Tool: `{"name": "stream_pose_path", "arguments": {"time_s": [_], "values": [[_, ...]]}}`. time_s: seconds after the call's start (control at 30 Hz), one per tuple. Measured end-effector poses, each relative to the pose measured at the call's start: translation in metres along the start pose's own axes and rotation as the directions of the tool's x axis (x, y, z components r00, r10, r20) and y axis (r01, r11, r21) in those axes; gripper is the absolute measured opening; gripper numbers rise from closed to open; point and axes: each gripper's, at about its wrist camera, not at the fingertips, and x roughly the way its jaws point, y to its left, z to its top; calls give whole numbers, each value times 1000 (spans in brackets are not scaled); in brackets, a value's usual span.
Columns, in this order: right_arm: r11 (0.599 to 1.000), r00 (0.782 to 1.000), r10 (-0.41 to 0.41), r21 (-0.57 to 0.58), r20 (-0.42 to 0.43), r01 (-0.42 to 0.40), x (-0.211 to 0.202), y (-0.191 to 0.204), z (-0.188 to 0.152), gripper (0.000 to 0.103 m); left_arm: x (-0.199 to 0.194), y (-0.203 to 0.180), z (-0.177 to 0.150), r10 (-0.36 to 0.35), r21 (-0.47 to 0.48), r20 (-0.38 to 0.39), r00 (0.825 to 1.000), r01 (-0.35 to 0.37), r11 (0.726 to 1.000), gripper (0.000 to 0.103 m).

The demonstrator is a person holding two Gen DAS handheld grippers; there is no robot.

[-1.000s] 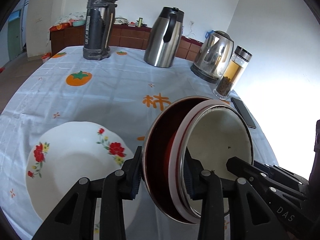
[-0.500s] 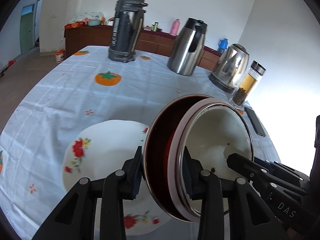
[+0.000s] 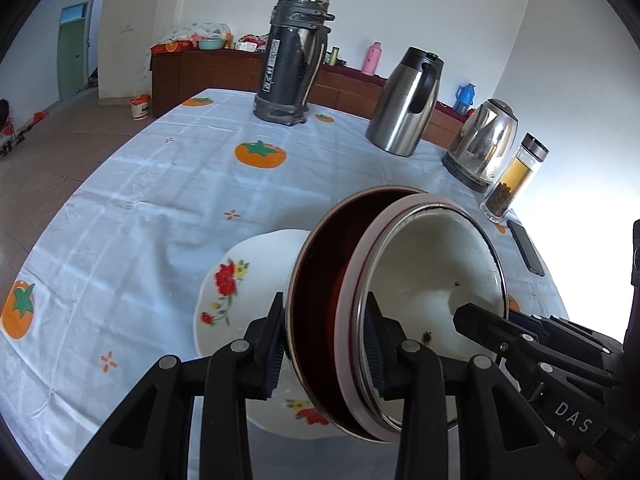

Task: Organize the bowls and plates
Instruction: 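Carry the bowl stack with both grippers over the white red-flower plates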

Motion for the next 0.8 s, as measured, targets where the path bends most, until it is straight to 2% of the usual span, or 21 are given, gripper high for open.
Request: {"name": "stream_pose_path", "arguments": {"time_s": [0.8], "values": [[1000, 1000, -6, -29, -8, 6, 5, 19, -7, 21, -7, 18, -13, 0, -25, -17, 1000, -1, 1000, 37]]}}
